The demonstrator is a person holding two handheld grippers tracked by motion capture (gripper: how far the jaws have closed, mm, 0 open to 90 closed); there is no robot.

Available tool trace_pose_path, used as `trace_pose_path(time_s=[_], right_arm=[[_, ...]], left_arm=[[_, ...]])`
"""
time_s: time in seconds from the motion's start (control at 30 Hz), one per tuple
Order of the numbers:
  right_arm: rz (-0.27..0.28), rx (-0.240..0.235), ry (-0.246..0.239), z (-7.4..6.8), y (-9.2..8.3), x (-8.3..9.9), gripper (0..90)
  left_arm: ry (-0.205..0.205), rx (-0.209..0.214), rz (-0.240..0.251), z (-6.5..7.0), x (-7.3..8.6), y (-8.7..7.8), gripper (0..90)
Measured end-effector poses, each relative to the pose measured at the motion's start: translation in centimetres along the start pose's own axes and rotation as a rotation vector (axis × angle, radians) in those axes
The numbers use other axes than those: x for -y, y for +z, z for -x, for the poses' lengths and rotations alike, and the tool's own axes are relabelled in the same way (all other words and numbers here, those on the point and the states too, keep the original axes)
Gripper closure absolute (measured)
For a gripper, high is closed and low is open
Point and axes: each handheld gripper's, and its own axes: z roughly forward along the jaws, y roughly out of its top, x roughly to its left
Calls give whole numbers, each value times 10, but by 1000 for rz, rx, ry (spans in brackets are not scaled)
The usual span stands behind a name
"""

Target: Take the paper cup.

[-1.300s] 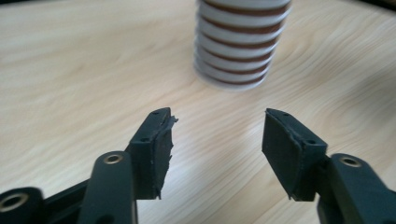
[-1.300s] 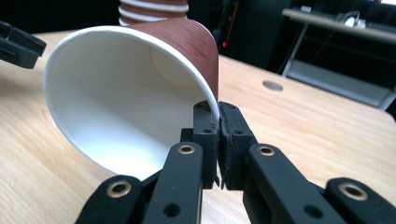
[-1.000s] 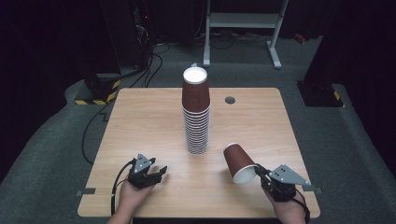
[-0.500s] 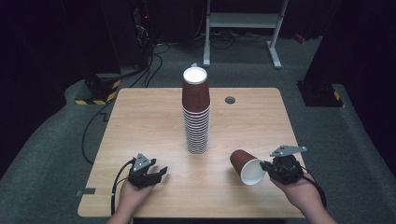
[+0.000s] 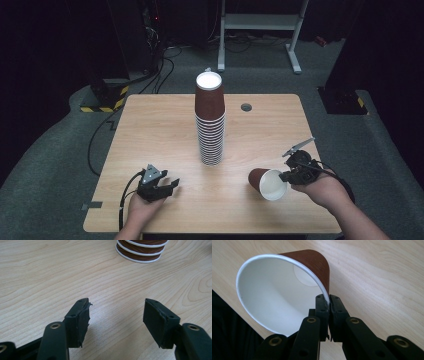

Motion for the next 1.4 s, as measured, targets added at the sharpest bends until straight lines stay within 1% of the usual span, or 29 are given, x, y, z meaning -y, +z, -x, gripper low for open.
trace_pose_path(time_s=[0.07, 0.1, 0.17, 0.23, 0.3, 0.37, 0.4, 0.43, 0.47, 0.53, 0.6, 0.77, 1.0, 1.1, 1.17, 1.27, 1.3, 1.33, 1.4], right_arm=[[-37, -7, -22, -1, 0, -4, 859], [-55, -6, -23, -1, 0, -7, 859], [-59, -9, -30, -1, 0, -8, 859], [-79, -11, -20, 0, -2, -11, 858], [-94, -10, -20, 0, -4, -13, 858], [-110, -19, -21, 0, -4, -13, 858], [-110, -19, -21, 0, -4, -13, 858], [-139, -23, -23, 0, -3, -14, 858], [-139, -23, -23, 0, -3, -14, 858], [-170, -21, -24, -1, -1, -15, 858], [-180, -23, -16, -1, 1, -16, 856], [-189, -29, -6, 0, 6, -16, 853], [-188, -34, 4, 1, 7, -18, 850], [-185, -24, 5, 1, 6, -19, 820], [-183, -13, 2, 1, 6, -20, 818], [-178, -14, 4, 2, 7, -21, 807], [-180, -14, 15, 1, 7, -22, 804], [-176, -14, 4, 1, 7, -23, 797], [-173, -14, 5, 1, 7, -24, 789]], left_arm=[[3, -1, -1, 0, 0, 0, 384], [1, 0, -1, 0, 0, 0, 388], [5, 0, -2, 0, 0, 0, 388], [8, -1, -3, 0, 0, 0, 388], [10, -2, -4, 0, 0, 0, 389], [10, -1, -3, 1, 0, 0, 389], [10, -1, -3, 1, 0, 0, 388], [8, 1, -5, 1, 0, 0, 388], [8, 1, -5, 1, 0, 0, 388], [9, 1, -7, 1, 0, 1, 389], [10, 2, -7, 1, 0, 1, 388], [10, 3, -8, 1, 0, 1, 388], [10, 4, -10, 1, 0, 1, 388], [10, 4, -12, 1, 0, 1, 389], [10, 4, -12, 1, 0, 1, 389], [10, 4, -13, 1, 0, 1, 388], [10, 4, -13, 1, 0, 1, 388], [10, 4, -13, 1, 0, 1, 388], [10, 5, -13, 1, 0, 1, 388]])
